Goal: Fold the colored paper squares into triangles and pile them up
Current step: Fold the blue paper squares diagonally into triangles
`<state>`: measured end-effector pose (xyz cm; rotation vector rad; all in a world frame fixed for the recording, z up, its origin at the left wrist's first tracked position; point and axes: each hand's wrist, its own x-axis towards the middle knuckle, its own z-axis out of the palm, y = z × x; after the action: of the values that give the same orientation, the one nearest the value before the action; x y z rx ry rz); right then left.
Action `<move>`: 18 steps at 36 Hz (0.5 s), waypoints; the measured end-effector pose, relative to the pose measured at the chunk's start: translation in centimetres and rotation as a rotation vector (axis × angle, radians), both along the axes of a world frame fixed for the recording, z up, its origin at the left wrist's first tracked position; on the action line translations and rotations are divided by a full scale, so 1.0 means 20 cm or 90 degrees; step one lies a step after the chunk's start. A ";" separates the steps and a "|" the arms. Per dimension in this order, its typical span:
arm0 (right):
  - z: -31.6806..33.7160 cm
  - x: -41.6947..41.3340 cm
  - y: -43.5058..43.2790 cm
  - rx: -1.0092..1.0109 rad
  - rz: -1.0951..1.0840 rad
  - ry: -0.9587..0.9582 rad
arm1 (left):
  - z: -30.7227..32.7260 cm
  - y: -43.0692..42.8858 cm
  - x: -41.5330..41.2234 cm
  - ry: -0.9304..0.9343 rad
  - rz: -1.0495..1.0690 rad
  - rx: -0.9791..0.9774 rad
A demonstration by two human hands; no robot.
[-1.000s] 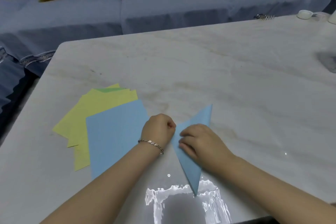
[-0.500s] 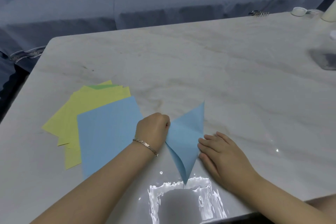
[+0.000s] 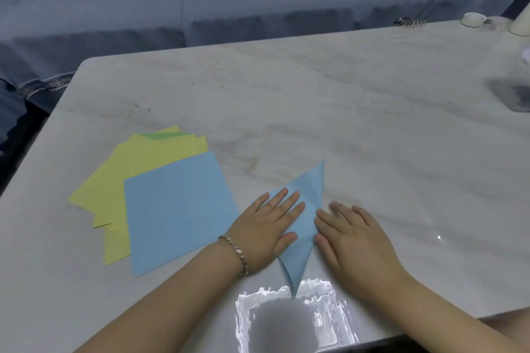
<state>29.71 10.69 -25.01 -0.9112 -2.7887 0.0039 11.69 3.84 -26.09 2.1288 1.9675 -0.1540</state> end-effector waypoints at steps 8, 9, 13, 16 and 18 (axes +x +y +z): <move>0.01 -0.10 0.13 0.006 -0.110 -0.054 | -0.03 -0.01 -0.01 0.032 -0.007 0.065; 0.01 -0.11 0.16 0.003 -0.120 -0.057 | -0.03 -0.01 -0.01 0.032 -0.005 0.060; 0.04 -0.15 0.25 -0.014 -0.133 -0.065 | -0.05 -0.01 -0.01 0.028 -0.027 0.094; 0.04 -0.17 0.30 -0.045 -0.136 -0.066 | -0.03 -0.01 -0.01 0.013 -0.015 0.090; 0.04 -0.18 0.34 -0.065 -0.131 -0.100 | -0.02 -0.01 -0.01 -0.010 -0.017 0.067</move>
<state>26.07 17.46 -24.11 -1.2721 -2.8432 0.0449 11.47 3.70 -26.55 2.2152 1.9798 -0.0387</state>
